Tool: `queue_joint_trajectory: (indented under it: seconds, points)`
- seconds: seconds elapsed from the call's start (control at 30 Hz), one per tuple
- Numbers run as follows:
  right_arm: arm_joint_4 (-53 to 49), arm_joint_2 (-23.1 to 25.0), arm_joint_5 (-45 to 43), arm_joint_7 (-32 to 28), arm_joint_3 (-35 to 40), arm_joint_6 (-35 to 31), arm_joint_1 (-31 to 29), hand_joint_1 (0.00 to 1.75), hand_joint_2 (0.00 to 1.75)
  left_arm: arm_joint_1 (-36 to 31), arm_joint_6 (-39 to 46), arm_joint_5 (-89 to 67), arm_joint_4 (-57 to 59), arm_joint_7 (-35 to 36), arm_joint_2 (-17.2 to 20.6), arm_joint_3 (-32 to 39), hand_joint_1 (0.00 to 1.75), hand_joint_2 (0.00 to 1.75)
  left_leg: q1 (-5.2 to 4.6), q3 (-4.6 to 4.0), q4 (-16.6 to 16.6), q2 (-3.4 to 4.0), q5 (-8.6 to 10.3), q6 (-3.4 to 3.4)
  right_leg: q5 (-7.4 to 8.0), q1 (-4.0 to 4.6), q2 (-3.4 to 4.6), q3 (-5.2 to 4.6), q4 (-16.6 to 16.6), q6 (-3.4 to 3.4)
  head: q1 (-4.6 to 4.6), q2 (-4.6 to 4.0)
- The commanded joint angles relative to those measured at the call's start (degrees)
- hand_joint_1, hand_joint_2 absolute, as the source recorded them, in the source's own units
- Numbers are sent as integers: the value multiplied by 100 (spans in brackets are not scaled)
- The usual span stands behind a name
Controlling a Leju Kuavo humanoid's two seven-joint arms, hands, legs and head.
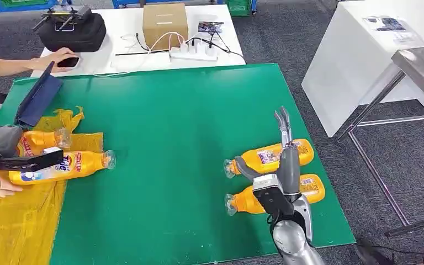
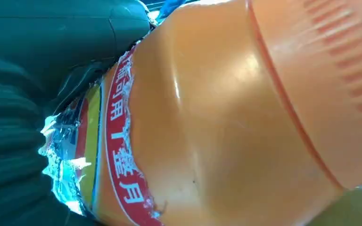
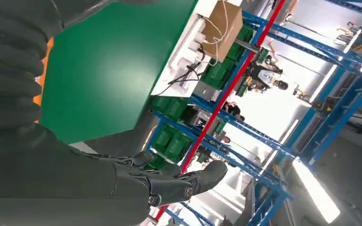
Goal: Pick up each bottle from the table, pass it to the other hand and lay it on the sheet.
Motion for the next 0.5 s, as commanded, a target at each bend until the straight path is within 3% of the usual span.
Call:
queue_joint_trajectory:
  seconds: [0.03, 0.33, 0.37, 0.4, 0.5]
  points:
    - [322, -11, -17, 12, -82, 44, -140, 0, 175, -228, -48, -7, 415, -13, -64, -178, 175, 175, 1, 24, -3, 1, -7, 2, -6, 2, 2, 25, -4, -10, -2, 0]
    - [419, -49, -83, -20, -5, 101, -227, 0, 175, -123, 14, 435, 526, -312, -193, -148, 175, 175, 2, 28, -3, 1, -8, 3, -8, 3, 0, 31, -6, -11, -2, 0]
    - [487, -61, -93, -26, 40, 99, -284, 0, 175, -66, 35, 645, 586, -431, -280, -147, 75, 175, -1, 25, -6, 1, -5, 3, -6, 0, 0, 27, -7, -8, -2, 0]
    - [513, -64, -96, -28, 55, 99, -307, 0, 175, -50, 25, 684, 602, -452, -290, -176, 7, 175, -1, 31, -7, 0, -7, 4, -8, 0, -1, 33, -8, -9, 0, 0]
    - [586, -80, -129, -31, 99, 101, -368, 0, 175, -46, -23, 852, 650, -552, -294, -312, 0, 175, -1, 48, -8, 1, -12, 5, -12, 1, 1, 50, -9, -14, -2, 0]
